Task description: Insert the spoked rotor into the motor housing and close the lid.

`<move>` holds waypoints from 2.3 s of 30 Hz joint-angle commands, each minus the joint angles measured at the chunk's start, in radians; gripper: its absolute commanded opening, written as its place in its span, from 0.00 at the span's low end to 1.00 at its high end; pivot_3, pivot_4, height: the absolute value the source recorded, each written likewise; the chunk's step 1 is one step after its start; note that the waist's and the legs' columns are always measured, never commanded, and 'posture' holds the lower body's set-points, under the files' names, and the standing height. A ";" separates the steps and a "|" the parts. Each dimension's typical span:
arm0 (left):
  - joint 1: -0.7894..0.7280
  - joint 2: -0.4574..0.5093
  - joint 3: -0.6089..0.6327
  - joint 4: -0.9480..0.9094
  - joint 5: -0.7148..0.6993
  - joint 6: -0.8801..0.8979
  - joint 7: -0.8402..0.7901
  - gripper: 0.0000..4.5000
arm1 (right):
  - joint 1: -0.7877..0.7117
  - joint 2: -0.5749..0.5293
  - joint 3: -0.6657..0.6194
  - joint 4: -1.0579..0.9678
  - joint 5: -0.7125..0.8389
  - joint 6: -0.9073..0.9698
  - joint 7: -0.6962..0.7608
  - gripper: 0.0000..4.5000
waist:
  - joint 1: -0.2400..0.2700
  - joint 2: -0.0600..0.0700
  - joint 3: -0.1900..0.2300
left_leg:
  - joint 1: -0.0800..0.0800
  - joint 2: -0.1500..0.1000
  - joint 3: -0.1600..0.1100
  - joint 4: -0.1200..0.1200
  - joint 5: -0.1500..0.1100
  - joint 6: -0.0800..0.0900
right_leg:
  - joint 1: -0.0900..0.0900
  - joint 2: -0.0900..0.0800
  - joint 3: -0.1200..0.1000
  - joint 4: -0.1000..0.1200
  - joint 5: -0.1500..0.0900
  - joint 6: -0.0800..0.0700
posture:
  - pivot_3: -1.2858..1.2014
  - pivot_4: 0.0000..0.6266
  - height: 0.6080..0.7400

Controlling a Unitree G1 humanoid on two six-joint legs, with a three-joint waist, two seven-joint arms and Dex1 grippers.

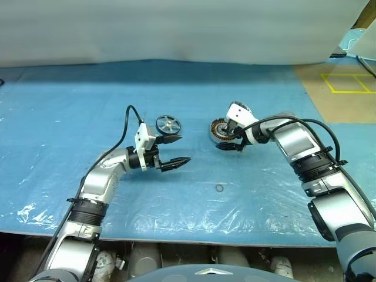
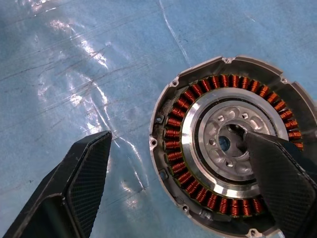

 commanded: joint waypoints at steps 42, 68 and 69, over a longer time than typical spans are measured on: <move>0.045 0.054 0.056 -0.148 -0.077 0.108 0.060 1.00 | 0.044 0.023 0.263 -0.249 -0.132 -0.344 0.317 0.41 | -0.007 -0.003 -0.001 | 0.002 0.001 0.001 0.000 -0.001 -0.002 | 0.000 0.001 0.000 0.001 -0.001 -0.002 | 0.52 0.24 1.00; -0.005 0.051 0.037 -0.051 -0.052 0.084 0.022 1.00 | -0.023 0.017 0.109 -0.412 -0.002 -0.246 0.420 1.00 | -0.024 -0.005 -0.002 | 0.002 0.001 0.001 -0.001 0.000 0.001 | 0.000 0.001 0.000 0.000 -0.001 -0.002 | 0.52 0.24 1.00; -0.004 0.053 0.037 -0.057 -0.053 0.088 0.021 1.00 | -0.012 0.004 0.092 -0.434 0.021 -0.211 0.423 1.00 | -0.023 -0.005 -0.002 | 0.002 0.001 0.001 -0.001 0.000 0.001 | 0.000 0.000 0.000 0.000 -0.001 -0.002 | 0.52 0.24 1.00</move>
